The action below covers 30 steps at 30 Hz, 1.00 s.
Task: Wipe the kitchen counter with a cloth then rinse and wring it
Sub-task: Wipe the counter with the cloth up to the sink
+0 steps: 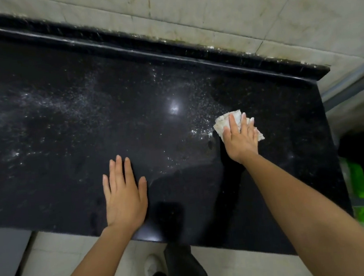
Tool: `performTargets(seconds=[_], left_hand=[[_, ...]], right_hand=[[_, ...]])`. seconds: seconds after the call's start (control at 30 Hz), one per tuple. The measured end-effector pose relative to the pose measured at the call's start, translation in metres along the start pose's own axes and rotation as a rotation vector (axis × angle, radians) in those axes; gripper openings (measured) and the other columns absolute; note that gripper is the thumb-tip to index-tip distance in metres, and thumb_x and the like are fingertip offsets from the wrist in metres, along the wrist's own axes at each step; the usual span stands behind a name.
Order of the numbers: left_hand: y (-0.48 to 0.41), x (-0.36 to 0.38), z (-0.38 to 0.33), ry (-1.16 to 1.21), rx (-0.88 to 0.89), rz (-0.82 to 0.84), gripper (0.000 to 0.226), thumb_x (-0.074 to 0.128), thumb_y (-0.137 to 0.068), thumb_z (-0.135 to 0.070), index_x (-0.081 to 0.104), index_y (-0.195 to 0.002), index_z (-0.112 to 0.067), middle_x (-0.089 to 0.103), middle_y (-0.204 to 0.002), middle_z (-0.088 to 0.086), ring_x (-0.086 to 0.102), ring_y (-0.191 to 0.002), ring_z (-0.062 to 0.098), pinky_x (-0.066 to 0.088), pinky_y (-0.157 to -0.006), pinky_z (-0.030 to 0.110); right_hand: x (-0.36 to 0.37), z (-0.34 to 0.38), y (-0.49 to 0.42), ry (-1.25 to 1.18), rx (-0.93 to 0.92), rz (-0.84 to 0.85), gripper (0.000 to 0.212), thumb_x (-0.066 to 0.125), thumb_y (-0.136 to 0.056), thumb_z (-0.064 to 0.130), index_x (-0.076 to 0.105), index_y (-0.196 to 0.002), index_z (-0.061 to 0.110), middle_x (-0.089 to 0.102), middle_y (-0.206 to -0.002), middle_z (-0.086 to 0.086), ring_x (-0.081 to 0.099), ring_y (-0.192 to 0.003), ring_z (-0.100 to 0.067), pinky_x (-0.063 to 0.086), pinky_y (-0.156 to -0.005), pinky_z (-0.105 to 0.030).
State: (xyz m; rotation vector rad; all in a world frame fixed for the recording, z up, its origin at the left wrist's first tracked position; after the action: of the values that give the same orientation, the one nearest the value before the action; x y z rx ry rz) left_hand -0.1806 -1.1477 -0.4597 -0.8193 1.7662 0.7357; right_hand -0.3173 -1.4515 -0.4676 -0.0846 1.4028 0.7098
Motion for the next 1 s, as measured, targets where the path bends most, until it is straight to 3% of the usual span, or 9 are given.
performTargets(seconds=[0.2,0.43,0.57,0.7,0.8,0.87,0.93,1.0], left_hand=[[-0.035,0.008,-0.020,0.041,0.031,-0.032,0.063,0.012,-0.100,-0.044,0.011,-0.150,-0.007,0.006,-0.159,0.004,-0.009,-0.144,0.011,-0.016,-0.114,0.027],[-0.036,0.010,-0.020,0.064,0.014,-0.055,0.065,0.012,-0.097,-0.042,0.018,-0.149,-0.004,0.012,-0.158,0.005,0.004,-0.146,0.016,-0.006,-0.117,0.026],[-0.036,0.010,-0.021,0.073,0.011,-0.044,0.064,0.014,-0.097,-0.040,0.019,-0.149,-0.004,0.013,-0.158,0.006,0.004,-0.146,0.016,-0.001,-0.119,0.030],[-0.034,0.009,-0.021,0.068,0.008,-0.034,0.062,0.015,-0.097,-0.038,0.019,-0.149,-0.005,0.013,-0.158,0.006,0.004,-0.146,0.015,0.000,-0.119,0.030],[-0.035,0.009,-0.020,0.079,0.001,-0.026,0.061,0.016,-0.097,-0.036,0.020,-0.149,-0.006,0.013,-0.158,0.005,0.004,-0.146,0.015,0.001,-0.119,0.030],[-0.035,0.009,-0.020,0.091,-0.001,-0.025,0.060,0.017,-0.097,-0.035,0.021,-0.149,-0.006,0.014,-0.158,0.004,0.005,-0.146,0.015,0.002,-0.119,0.031],[-0.035,0.009,-0.019,0.100,-0.004,-0.025,0.060,0.017,-0.097,-0.035,0.022,-0.149,-0.006,0.015,-0.158,0.004,0.005,-0.146,0.014,0.002,-0.119,0.029],[-0.036,0.009,-0.019,0.108,-0.009,-0.025,0.059,0.017,-0.097,-0.035,0.022,-0.149,-0.007,0.015,-0.158,0.003,0.005,-0.146,0.013,0.000,-0.119,0.028]], right_hand=[[-0.021,0.006,-0.067,0.046,-0.080,-0.009,0.054,0.011,-0.102,0.042,-0.003,-0.153,0.032,-0.015,-0.160,-0.005,-0.020,-0.146,-0.026,-0.010,-0.116,-0.042],[-0.028,0.015,-0.088,0.039,-0.140,0.006,0.054,0.013,-0.103,0.042,0.001,-0.153,0.031,-0.013,-0.161,-0.007,-0.019,-0.146,-0.029,-0.010,-0.116,-0.043],[-0.006,0.032,-0.041,0.126,-0.360,0.027,0.054,0.019,-0.103,0.041,0.008,-0.153,0.028,-0.008,-0.161,-0.011,-0.013,-0.146,-0.034,-0.005,-0.117,-0.042],[0.031,0.042,0.042,0.202,-0.657,0.061,0.060,0.004,-0.099,0.052,0.010,-0.153,0.026,0.006,-0.160,-0.012,-0.002,-0.146,-0.035,0.003,-0.117,-0.045],[0.046,0.030,0.081,0.286,-0.846,0.136,0.052,0.010,-0.102,0.047,0.009,-0.152,0.033,0.002,-0.161,-0.005,-0.009,-0.147,-0.027,-0.007,-0.119,-0.039],[0.042,0.022,0.084,0.329,-0.982,0.154,0.051,0.013,-0.103,0.048,0.011,-0.152,0.035,0.002,-0.161,-0.002,-0.007,-0.148,-0.024,-0.005,-0.118,-0.037],[0.036,0.016,0.067,0.370,-1.015,0.157,0.051,0.008,-0.101,0.050,0.005,-0.151,0.039,0.000,-0.161,0.001,-0.005,-0.148,-0.024,-0.002,-0.119,-0.038],[0.022,0.014,0.031,0.342,-0.880,0.137,0.056,-0.004,-0.097,0.053,-0.003,-0.151,0.036,-0.006,-0.159,0.002,-0.007,-0.147,-0.026,0.003,-0.119,-0.044]])
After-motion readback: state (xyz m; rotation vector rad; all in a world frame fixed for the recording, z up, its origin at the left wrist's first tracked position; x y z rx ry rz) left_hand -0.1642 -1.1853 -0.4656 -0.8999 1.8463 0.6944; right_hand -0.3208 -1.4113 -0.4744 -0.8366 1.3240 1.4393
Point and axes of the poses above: each hand's wrist, its own y-axis away from the middle knuckle, its own x-axis out of the palm, z = x × y, the point moved 8 cm from there along -y, towards the middle knuckle
